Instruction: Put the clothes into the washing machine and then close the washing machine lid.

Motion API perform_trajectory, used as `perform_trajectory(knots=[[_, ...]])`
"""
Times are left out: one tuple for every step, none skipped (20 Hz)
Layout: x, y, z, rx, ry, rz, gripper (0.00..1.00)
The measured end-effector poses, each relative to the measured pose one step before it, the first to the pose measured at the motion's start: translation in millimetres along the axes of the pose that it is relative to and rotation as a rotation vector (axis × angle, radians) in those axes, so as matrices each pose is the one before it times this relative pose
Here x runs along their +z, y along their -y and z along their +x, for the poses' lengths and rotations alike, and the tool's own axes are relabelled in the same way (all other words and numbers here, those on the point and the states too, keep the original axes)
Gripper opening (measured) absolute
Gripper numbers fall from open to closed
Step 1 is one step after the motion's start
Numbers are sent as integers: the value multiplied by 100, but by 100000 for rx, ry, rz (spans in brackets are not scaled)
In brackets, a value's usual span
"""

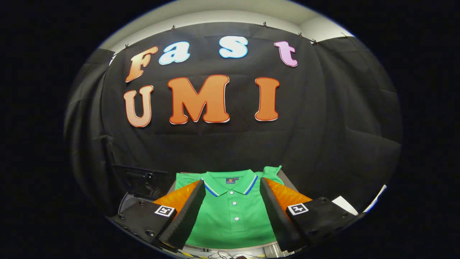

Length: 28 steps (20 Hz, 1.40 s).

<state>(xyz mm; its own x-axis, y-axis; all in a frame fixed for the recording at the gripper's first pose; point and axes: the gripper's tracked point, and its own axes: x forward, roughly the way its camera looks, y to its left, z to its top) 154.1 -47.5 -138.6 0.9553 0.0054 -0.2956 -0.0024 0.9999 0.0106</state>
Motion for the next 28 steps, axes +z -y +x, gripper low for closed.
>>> perform_trajectory(knots=[[-817,113,1245,673,-2459,982,98],[-551,107,1150,672,-1829,802,98],[-312,272,895,-469,-1508,-289,98],[-549,414,860,-468,-1331,-318,98],[-474,278,845,-337,-1281,-57,98],[-430,144,721,195,-1837,459,98],[-517,-43,736,187,-2062,365,98],[-589,89,752,110,-2310,467,99],[-587,-78,536,1045,-2118,-14,99],[-520,-245,450,893,-1659,-129,99],[-259,108,378,-355,-1369,137,99],[-405,170,386,-282,-2121,16,99],[-414,114,385,-52,-2080,-173,99],[-403,80,326,-470,-2199,-131,99],[-375,107,244,-510,-2337,-162,99],[-312,184,376,-725,-1690,-53,99],[-244,-105,227,287,-2418,98,99],[-115,59,153,-330,-1205,272,99],[-129,77,198,-680,-2197,-422,99],[-195,32,196,-388,-1743,-272,99],[-365,-87,137,-97,-3037,-521,99],[-523,5,225,-715,-3348,-520,99],[-155,-58,-57,-20,-2402,-235,99],[249,62,120,-227,-914,390,99],[-265,-21,64,206,-3276,-515,99],[113,16,-70,58,-1520,199,99],[-110,-23,20,59,-2677,339,100],[106,-17,58,-210,-2039,694,100]])
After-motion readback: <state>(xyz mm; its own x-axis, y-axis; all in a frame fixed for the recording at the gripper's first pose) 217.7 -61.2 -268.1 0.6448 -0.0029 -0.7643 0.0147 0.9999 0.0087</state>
